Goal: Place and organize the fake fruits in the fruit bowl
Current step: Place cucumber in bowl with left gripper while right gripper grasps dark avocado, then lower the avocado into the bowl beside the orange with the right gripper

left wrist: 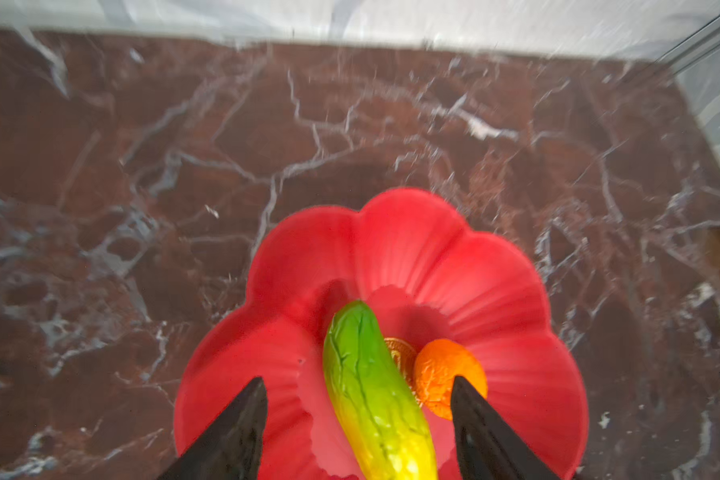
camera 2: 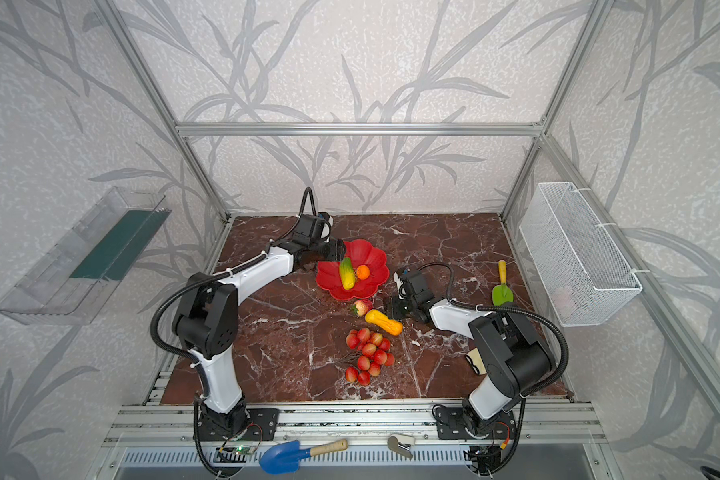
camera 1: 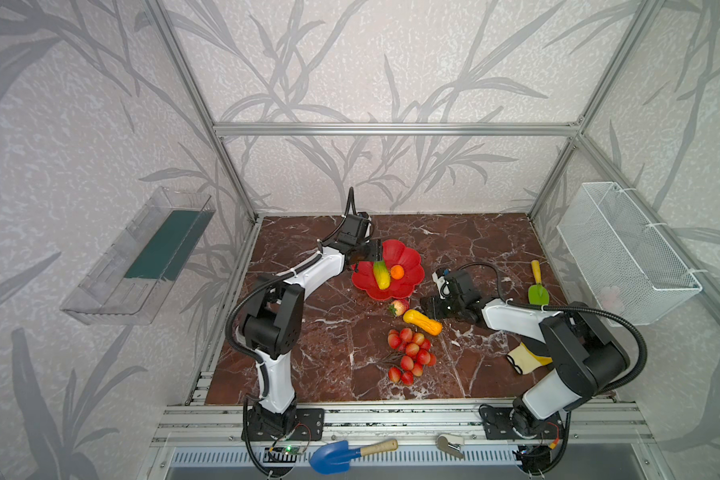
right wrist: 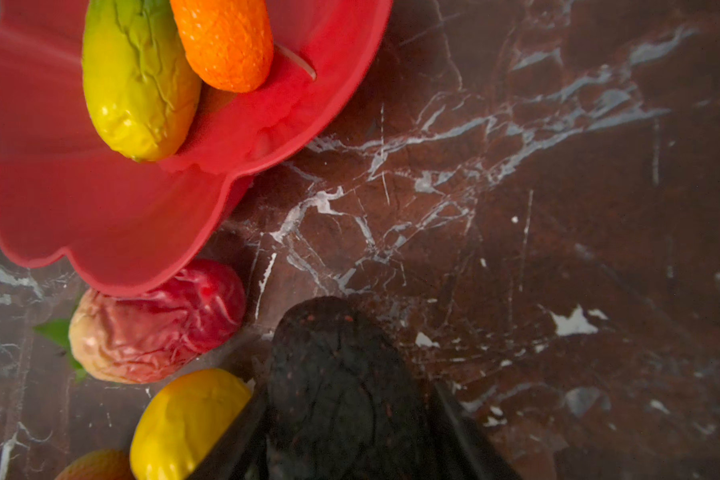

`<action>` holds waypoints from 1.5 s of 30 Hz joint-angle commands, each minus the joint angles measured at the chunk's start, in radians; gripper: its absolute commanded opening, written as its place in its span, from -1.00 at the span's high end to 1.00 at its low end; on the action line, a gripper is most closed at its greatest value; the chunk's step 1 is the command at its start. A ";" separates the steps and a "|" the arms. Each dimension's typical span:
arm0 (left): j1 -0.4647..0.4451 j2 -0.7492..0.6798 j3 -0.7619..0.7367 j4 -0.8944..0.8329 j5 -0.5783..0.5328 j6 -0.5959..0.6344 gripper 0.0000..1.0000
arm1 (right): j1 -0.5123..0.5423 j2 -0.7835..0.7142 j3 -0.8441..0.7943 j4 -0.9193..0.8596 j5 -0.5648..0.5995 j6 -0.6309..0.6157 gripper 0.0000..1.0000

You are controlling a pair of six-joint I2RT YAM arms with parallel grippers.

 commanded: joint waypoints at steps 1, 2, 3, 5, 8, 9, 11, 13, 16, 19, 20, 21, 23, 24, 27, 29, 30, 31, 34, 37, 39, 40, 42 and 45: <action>0.006 -0.170 -0.069 0.099 -0.062 -0.016 -0.46 | 0.004 -0.034 0.015 -0.038 0.067 -0.016 0.09; 0.008 -0.214 -0.111 0.134 -0.080 -0.021 -0.47 | 0.003 -0.060 0.014 -0.052 0.086 -0.026 0.14; 0.010 -0.259 -0.165 0.176 -0.103 -0.033 -0.47 | 0.004 -0.091 0.013 -0.065 0.110 -0.037 0.17; 0.015 -0.353 -0.298 0.291 -0.125 -0.069 -0.49 | 0.004 -0.145 0.014 -0.083 0.152 -0.060 0.19; 0.030 -0.484 -0.479 0.427 -0.137 -0.125 -0.52 | 0.003 -0.205 0.048 -0.097 0.168 -0.096 0.20; 0.035 -0.515 -0.523 0.439 -0.144 -0.135 -0.54 | 0.004 -0.209 0.072 -0.097 0.162 -0.105 0.20; 0.040 -0.558 -0.578 0.421 -0.162 -0.147 -0.56 | 0.005 -0.188 0.131 -0.090 0.131 -0.116 0.21; 0.045 -0.581 -0.613 0.385 -0.161 -0.157 -0.57 | 0.012 -0.136 0.194 -0.069 0.105 -0.123 0.21; 0.046 -0.596 -0.653 0.342 -0.132 -0.188 -0.57 | 0.021 -0.028 0.293 -0.033 0.073 -0.119 0.21; 0.045 -0.613 -0.694 0.331 -0.099 -0.232 -0.56 | 0.028 0.083 0.392 -0.019 0.063 -0.119 0.21; 0.045 -0.621 -0.710 0.330 -0.091 -0.250 -0.56 | 0.030 0.128 0.427 -0.021 0.055 -0.118 0.21; 0.045 -0.631 -0.724 0.327 -0.082 -0.262 -0.56 | 0.030 0.165 0.461 -0.023 0.051 -0.121 0.21; 0.045 -0.647 -0.754 0.329 -0.067 -0.280 -0.55 | 0.032 0.225 0.515 -0.031 0.061 -0.134 0.21; 0.045 -0.656 -0.766 0.330 -0.059 -0.287 -0.55 | 0.031 0.253 0.537 -0.036 0.068 -0.144 0.21; 0.043 -0.673 -0.795 0.328 -0.025 -0.300 -0.54 | 0.031 0.329 0.606 -0.056 0.089 -0.166 0.20; 0.040 -0.673 -0.804 0.323 0.001 -0.306 -0.53 | 0.031 0.370 0.638 -0.065 0.087 -0.173 0.18; 0.037 -0.671 -0.806 0.315 0.008 -0.311 -0.52 | 0.031 0.391 0.659 -0.075 0.085 -0.175 0.16; 0.033 -0.668 -0.809 0.311 0.020 -0.315 -0.52 | 0.032 0.411 0.678 -0.088 0.081 -0.176 0.13; 0.010 -0.648 -0.815 0.323 0.033 -0.319 -0.51 | 0.035 0.438 0.702 -0.105 0.071 -0.175 -0.11; -0.025 -0.619 -0.802 0.325 0.033 -0.322 -0.49 | 0.035 0.413 0.692 -0.091 0.057 -0.165 -0.36; -0.051 -0.596 -0.788 0.320 0.035 -0.327 -0.48 | 0.035 0.379 0.684 -0.088 0.063 -0.162 -0.45; -0.067 -0.586 -0.777 0.308 0.032 -0.327 -0.47 | 0.034 0.359 0.679 -0.087 0.067 -0.162 -0.48; -0.107 -0.560 -0.748 0.271 0.033 -0.312 -0.46 | 0.034 0.303 0.651 -0.073 0.079 -0.160 -0.54; -0.169 -0.524 -0.721 0.234 0.036 -0.292 -0.46 | 0.033 0.197 0.570 -0.025 0.107 -0.160 -0.65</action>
